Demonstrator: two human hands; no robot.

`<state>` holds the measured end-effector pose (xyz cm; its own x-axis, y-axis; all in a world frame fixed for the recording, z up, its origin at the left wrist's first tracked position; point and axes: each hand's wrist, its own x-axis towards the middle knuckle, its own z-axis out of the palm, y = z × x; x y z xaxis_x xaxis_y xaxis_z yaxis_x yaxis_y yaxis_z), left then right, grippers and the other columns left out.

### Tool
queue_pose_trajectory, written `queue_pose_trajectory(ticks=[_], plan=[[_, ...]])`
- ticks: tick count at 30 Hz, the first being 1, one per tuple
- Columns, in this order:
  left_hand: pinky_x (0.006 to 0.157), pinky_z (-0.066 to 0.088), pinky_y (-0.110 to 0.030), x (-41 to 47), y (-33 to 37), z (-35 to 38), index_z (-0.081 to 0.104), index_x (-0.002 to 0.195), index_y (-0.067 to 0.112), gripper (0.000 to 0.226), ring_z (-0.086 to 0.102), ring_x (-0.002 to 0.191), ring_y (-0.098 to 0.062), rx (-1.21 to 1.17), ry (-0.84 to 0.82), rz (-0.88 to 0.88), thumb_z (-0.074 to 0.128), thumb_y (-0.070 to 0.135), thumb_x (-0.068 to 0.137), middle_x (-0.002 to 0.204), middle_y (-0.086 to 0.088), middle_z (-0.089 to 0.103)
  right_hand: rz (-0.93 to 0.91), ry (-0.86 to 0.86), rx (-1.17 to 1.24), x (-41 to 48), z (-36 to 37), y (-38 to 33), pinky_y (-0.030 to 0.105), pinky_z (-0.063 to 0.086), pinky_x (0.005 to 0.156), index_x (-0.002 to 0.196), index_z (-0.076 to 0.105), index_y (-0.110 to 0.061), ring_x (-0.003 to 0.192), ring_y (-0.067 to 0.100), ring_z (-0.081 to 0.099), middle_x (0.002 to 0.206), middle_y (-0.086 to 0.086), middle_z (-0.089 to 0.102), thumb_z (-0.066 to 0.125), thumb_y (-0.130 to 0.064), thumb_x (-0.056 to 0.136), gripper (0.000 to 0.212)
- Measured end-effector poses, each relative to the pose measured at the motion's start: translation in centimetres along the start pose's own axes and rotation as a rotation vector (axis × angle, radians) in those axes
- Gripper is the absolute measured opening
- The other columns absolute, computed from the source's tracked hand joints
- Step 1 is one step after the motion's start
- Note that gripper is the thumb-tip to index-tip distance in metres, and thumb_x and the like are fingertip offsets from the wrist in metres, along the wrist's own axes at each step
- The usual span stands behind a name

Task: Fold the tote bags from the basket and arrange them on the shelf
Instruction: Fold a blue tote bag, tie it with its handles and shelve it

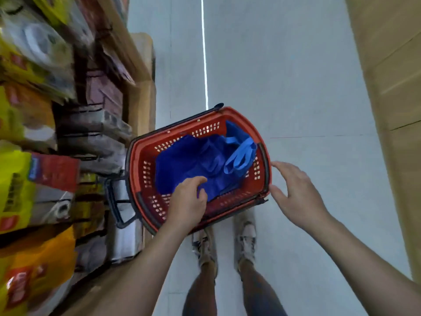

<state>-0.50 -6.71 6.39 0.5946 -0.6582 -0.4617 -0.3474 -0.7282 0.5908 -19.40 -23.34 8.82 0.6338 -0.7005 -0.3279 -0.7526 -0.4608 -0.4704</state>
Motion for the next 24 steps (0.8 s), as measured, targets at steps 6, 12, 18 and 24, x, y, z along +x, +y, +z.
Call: queue_pose_trajectory(ticks=[6, 12, 18, 24], plan=[[0.109, 0.034, -0.038, 15.4, -5.2, 5.7, 0.037, 0.148, 0.017, 0.058, 0.034, 0.135, -0.028, 0.226, 0.058, -0.029, 0.054, 0.013, 0.093, 0.156, -0.002, 0.029, -0.226, -0.086, -0.273, 13.1, 10.5, 3.4, 0.049, 0.040, 0.105, 0.148, 0.040, -0.023, 0.143, 0.033, 0.030, 0.155, 0.012, 0.034, 0.067, -0.018, 0.082, 0.072], [0.101, 0.040, -0.044, 25.3, -10.2, 8.8, 0.029, 0.148, 0.018, 0.067, 0.036, 0.134, -0.032, 0.307, 0.088, -0.137, 0.061, 0.014, 0.090, 0.151, -0.008, 0.033, -0.195, -0.087, -0.288, 19.5, 18.0, 7.5, 0.046, 0.036, 0.109, 0.140, 0.050, -0.010, 0.130, 0.037, 0.045, 0.141, 0.019, 0.049, 0.062, -0.020, 0.085, 0.057], [0.081, 0.046, -0.046, 27.9, -12.1, 10.5, 0.040, 0.134, 0.020, 0.054, 0.058, 0.108, -0.035, 0.500, 0.115, -0.087, 0.068, 0.024, 0.088, 0.119, -0.011, 0.058, -0.104, 0.045, -0.134, 20.6, 19.5, 6.7, 0.051, 0.045, 0.094, 0.133, 0.055, -0.006, 0.111, 0.038, 0.054, 0.128, 0.016, 0.058, 0.054, -0.015, 0.085, 0.048], [0.076, 0.050, -0.040, 27.3, -10.8, 9.0, 0.069, 0.097, 0.013, 0.013, 0.061, 0.093, -0.028, 0.510, 0.021, 0.077, 0.063, 0.023, 0.091, 0.099, -0.005, 0.063, -0.145, -0.169, 0.013, 21.7, 19.9, 2.9, 0.039, 0.032, 0.111, 0.153, 0.025, -0.027, 0.137, 0.025, 0.031, 0.155, 0.004, 0.029, 0.067, -0.019, 0.087, 0.079]])
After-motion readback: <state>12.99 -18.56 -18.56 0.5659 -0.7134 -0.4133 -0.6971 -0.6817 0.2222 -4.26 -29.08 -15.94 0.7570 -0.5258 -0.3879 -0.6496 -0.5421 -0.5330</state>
